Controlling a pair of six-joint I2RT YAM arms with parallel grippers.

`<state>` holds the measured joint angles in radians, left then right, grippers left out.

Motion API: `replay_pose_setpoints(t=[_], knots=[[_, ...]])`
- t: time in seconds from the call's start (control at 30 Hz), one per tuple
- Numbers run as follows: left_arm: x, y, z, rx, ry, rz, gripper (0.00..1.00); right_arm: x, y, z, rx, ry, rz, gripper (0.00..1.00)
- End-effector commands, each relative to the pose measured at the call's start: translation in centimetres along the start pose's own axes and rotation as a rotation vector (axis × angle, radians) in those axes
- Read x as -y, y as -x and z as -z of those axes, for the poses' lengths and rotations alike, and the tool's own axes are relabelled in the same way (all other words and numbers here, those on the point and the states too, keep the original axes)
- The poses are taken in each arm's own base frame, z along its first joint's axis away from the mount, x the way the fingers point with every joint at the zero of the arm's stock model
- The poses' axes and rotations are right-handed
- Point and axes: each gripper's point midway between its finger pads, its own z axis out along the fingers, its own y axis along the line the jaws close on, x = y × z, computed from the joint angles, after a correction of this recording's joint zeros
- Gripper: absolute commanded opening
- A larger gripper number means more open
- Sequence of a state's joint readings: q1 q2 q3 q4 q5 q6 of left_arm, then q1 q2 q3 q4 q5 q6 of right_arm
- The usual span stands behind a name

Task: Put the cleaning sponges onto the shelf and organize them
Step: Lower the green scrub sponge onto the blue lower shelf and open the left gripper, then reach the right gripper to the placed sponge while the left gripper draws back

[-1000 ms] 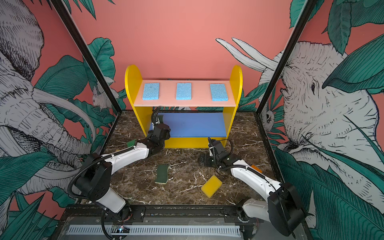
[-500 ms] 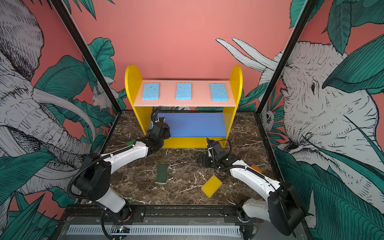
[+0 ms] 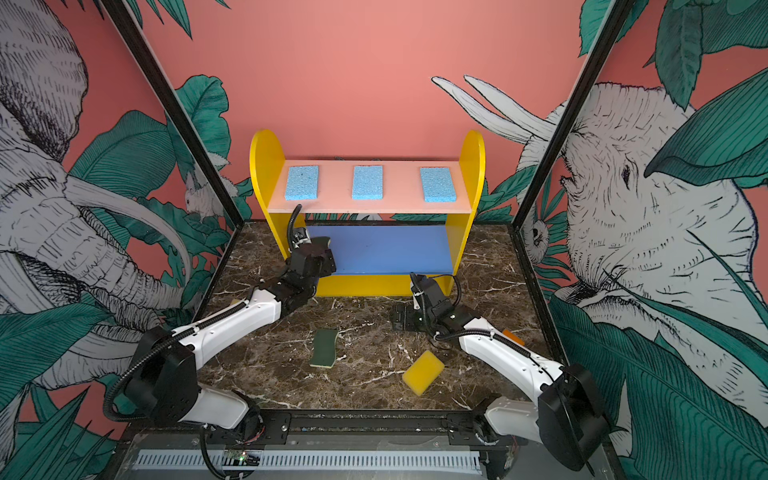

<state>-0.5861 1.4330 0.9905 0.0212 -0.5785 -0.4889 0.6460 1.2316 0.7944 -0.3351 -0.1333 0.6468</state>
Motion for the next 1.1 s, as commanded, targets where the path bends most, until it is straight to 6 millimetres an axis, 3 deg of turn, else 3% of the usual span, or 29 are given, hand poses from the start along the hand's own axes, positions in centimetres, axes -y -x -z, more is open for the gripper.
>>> replay_pose_setpoints(t=[0.0,0.2,0.47,0.63,0.93,1.07], knots=[[-0.7,0.3,1.3,0.015,-0.024,0.023,0.83,-0.8,1.3,0.4,0.037,-0.001,0.03,0.92],[-2.1,-0.7,3.8,-0.005,-0.055,0.034,0.82,-2.2,2.9,0.4,0.075,0.019,0.053,0.87],[-4.9,-2.6,8.4,-0.046,-0.041,-0.012,0.77,-7.8,6.7,-0.1,0.166,0.121,0.126,0.81],[-10.1,-3.6,11.3,-0.093,0.122,0.007,0.72,-11.2,9.3,-0.6,0.284,0.17,0.162,0.69],[-12.6,-3.4,13.9,-0.092,0.155,0.018,0.47,-14.9,12.4,-3.6,0.375,0.278,0.143,0.44],[-13.8,-3.2,14.4,-0.085,0.185,0.024,0.45,-16.4,13.1,-5.1,0.368,0.312,0.143,0.41]])
